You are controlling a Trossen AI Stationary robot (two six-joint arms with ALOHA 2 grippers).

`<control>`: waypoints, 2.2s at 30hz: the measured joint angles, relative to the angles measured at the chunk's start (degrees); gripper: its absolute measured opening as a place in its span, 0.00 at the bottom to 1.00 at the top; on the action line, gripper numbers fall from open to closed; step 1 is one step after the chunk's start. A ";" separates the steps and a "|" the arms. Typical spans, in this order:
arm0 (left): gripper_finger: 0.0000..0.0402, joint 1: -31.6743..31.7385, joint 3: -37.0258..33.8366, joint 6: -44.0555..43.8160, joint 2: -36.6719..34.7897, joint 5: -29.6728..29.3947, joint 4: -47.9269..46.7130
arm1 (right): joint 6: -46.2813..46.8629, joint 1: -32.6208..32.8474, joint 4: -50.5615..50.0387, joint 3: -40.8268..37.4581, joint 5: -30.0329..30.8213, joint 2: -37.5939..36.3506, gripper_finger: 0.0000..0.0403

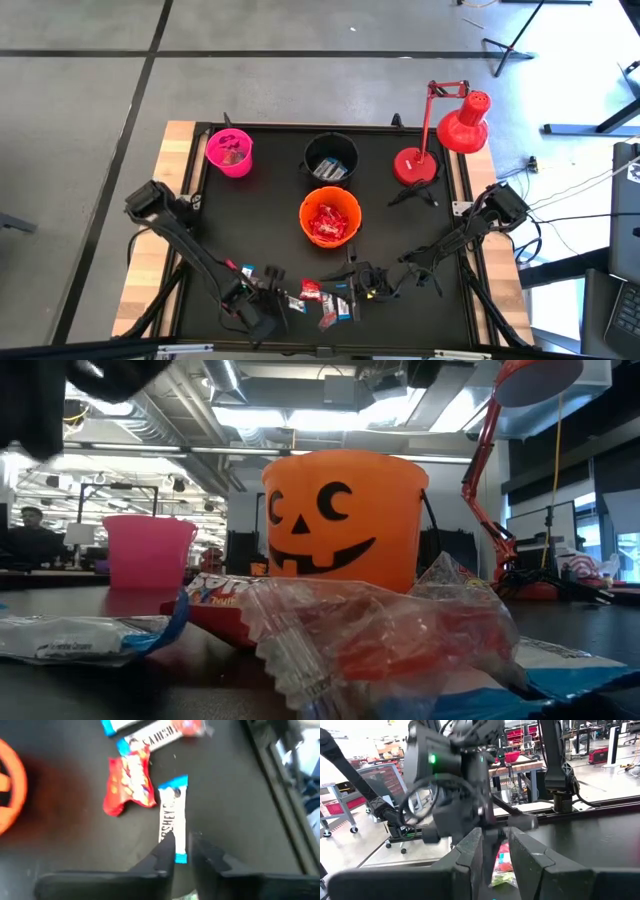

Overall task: Sort candy
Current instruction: Put the white chocolate into the black bucket

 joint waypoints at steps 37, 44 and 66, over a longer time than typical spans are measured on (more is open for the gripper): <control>0.00 3.03 0.17 -0.65 10.12 7.75 -2.46 | -0.03 -0.01 -0.09 0.00 -0.07 0.00 0.24; 0.00 2.24 -0.26 -0.71 7.78 4.33 -3.62 | -0.03 0.00 -0.03 0.00 -0.09 0.00 0.24; 0.00 0.63 2.67 1.72 7.05 -1.04 4.50 | -0.03 0.00 0.06 0.00 -0.09 0.00 0.24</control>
